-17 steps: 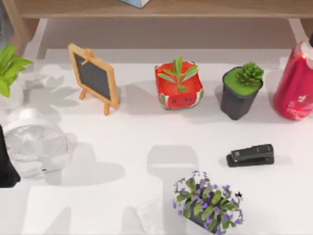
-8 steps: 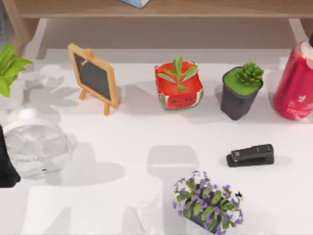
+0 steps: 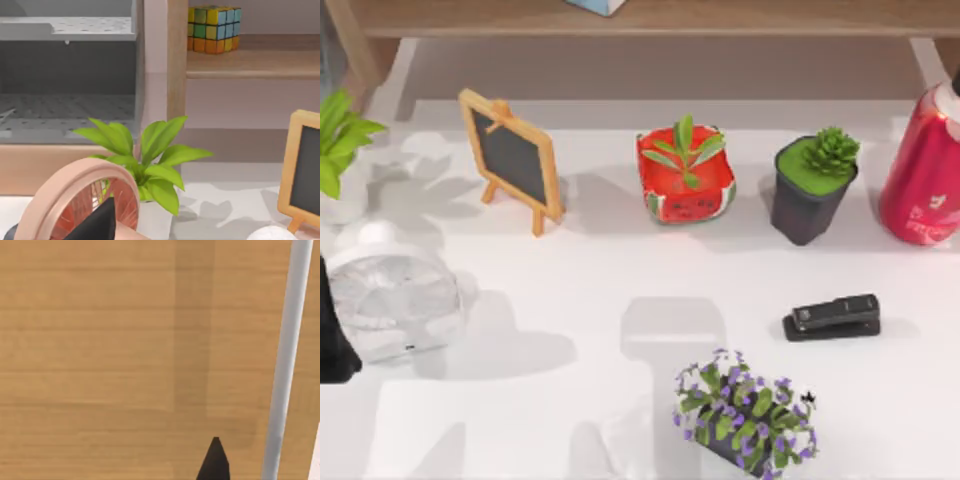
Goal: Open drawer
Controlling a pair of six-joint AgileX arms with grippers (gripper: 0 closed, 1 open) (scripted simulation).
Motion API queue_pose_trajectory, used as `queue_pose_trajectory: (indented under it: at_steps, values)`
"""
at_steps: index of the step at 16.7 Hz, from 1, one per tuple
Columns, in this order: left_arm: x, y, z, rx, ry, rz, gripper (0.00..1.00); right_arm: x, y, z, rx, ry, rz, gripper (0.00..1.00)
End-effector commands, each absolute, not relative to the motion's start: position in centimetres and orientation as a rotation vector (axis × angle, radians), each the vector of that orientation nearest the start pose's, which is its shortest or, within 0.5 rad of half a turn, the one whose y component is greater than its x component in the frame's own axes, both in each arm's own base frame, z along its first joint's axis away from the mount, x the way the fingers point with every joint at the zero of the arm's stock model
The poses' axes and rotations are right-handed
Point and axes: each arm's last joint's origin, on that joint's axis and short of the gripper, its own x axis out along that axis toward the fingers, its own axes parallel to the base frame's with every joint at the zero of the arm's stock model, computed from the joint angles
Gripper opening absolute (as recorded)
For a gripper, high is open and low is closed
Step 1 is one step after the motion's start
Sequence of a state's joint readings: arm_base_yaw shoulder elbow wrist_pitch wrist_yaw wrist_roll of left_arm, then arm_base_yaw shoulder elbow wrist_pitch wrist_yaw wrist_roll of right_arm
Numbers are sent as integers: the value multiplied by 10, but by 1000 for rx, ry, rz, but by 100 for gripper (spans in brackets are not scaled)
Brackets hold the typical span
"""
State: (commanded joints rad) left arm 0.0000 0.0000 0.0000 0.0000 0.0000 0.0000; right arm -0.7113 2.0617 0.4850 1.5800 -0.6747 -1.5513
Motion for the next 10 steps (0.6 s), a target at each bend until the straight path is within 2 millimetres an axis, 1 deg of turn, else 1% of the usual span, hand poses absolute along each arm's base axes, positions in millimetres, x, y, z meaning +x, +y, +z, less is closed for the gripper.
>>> queue_pose_trajectory:
  at_steps: [4, 5, 10]
  values:
    - [106, -1, 160, 0, 0, 0, 100, 241, -179, 87, -1564, 15, -5, 98]
    - [106, -1, 160, 0, 0, 0, 100, 241, -179, 87, -1564, 15, -5, 100]
    - [106, -1, 160, 0, 0, 0, 100, 241, -179, 87, -1564, 15, -5, 100]
